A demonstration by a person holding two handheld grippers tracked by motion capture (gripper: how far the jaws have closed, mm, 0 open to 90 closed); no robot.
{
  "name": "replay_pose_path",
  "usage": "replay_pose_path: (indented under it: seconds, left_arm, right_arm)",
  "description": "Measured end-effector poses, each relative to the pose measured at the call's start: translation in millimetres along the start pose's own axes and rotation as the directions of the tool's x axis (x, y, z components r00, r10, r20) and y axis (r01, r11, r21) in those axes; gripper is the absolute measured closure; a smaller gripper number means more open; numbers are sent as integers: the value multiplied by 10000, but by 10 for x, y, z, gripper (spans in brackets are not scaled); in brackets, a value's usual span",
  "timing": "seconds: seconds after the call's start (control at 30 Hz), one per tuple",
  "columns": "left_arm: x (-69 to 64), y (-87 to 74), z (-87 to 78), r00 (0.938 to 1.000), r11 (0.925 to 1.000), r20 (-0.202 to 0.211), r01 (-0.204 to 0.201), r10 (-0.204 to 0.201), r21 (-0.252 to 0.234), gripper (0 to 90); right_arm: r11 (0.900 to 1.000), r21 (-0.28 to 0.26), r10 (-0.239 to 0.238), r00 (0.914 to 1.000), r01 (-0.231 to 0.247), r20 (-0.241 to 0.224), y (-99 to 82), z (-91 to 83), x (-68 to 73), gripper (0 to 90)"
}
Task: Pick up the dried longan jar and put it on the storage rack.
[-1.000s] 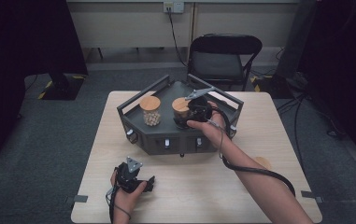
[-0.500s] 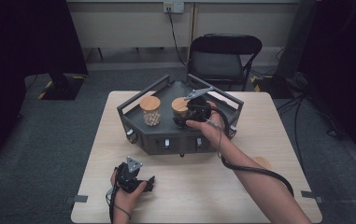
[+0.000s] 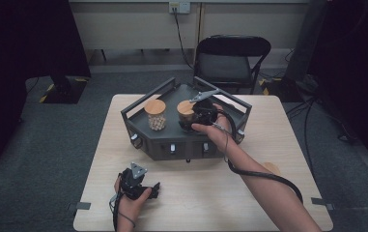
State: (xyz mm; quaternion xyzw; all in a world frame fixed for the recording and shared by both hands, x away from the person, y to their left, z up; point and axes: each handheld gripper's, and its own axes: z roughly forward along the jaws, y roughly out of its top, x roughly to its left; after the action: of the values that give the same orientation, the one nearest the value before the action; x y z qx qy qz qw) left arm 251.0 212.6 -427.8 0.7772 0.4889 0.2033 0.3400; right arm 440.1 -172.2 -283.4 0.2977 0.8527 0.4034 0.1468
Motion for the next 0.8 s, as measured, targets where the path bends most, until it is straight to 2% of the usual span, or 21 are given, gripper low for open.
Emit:
replay_pose_path:
  seconds: [0.3,0.8]
  left_arm:
    - [0,0,0,10000,10000,0,0,0,1,0]
    - [0,0,0,10000,10000,-1,2,-2,2,0]
  right_arm:
    - [9999,-27,163,9998,-163,-66,-6,19,-19,252]
    - [9999,-3,131,9999,-131,-63,-13,21,-11,250]
